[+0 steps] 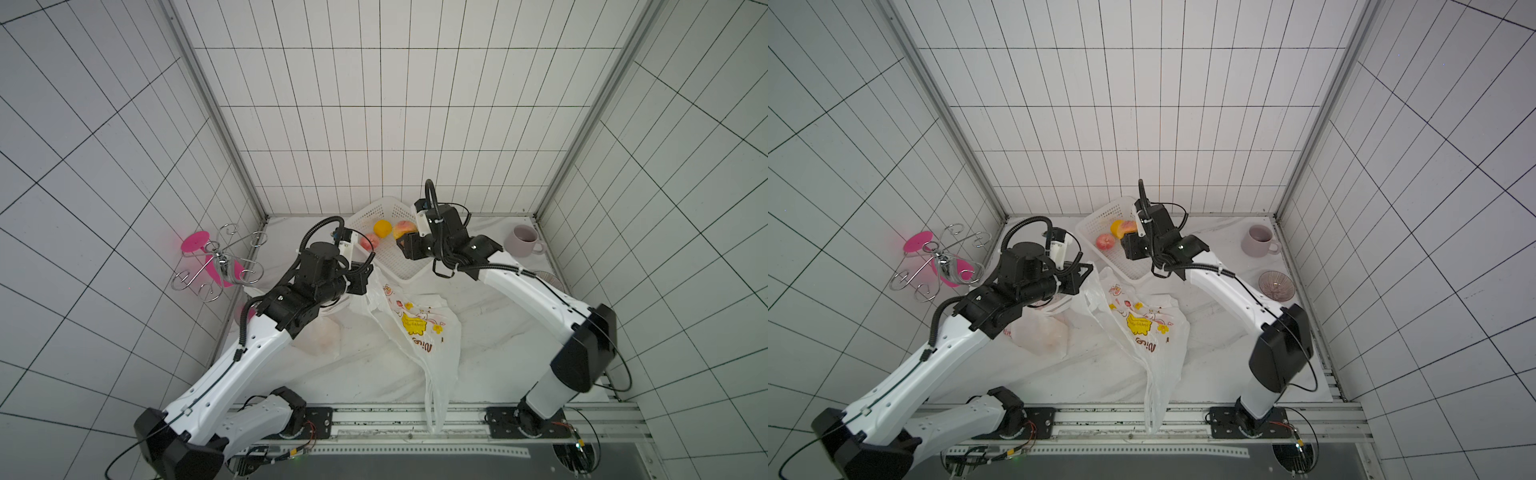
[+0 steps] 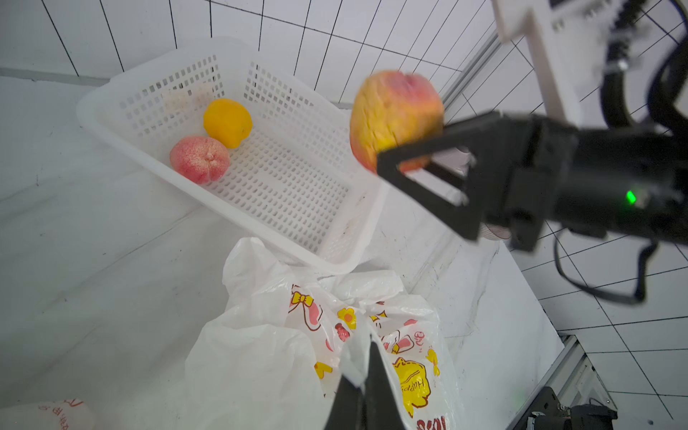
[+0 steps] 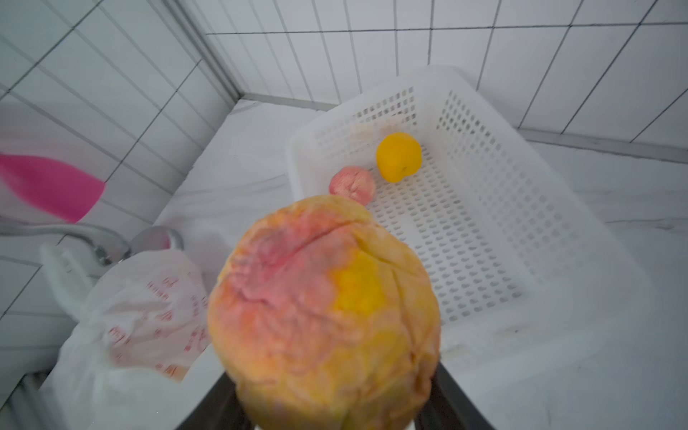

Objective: Place the peach into a plastic bag & tie a knot
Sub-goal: Pick up the peach from the basket, then place the peach in the plastic bag.

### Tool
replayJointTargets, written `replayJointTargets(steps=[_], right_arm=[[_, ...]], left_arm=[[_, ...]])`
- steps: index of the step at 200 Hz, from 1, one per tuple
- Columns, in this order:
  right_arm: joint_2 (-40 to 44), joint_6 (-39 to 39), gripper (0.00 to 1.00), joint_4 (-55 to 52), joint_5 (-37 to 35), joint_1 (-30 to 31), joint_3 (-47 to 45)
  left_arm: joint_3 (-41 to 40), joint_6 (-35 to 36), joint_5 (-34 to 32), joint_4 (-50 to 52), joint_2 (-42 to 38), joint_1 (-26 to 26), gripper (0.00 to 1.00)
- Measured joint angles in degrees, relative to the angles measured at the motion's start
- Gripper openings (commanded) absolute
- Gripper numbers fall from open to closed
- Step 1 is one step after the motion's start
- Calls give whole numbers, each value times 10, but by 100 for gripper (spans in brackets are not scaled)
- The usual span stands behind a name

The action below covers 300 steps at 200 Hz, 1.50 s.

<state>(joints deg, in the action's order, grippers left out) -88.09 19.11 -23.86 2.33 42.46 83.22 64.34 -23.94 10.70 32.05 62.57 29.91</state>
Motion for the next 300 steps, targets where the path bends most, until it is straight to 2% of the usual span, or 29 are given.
replayJointTargets(steps=[23,47,68,91,119,137,162,189,219,264,275,286,300], right_arm=[[127,19,31,-37,7,80,-112],[213,33,24,-106,12,140,-140],[249,41,20,-140,14,184,-139],[242,53,18,-151,28,210,-139],[228,71,15,-121,37,196,-156],[234,91,14,-86,58,152,-195],[235,114,14,-52,95,94,-233],[227,131,14,-19,120,77,-253],[210,144,19,-7,110,69,-268],[118,114,34,25,-67,104,-311],[82,109,43,28,-97,106,-320],[50,102,58,30,-120,104,-325],[26,90,72,32,-130,101,-325]], left_arm=[[28,0,22,-2,24,-3,0],[52,-1,43,2,37,1,0],[82,0,54,8,50,17,0],[103,-2,67,13,55,43,0],[108,-5,88,20,50,60,0],[108,-5,111,30,44,60,0],[95,-5,164,33,27,60,0],[65,-17,227,19,13,60,0],[56,-43,279,-9,13,61,0],[-10,-150,323,-157,5,63,0],[-26,-171,325,-182,5,63,0],[-36,-183,324,-191,5,62,0],[-47,-192,324,-199,2,52,0]])
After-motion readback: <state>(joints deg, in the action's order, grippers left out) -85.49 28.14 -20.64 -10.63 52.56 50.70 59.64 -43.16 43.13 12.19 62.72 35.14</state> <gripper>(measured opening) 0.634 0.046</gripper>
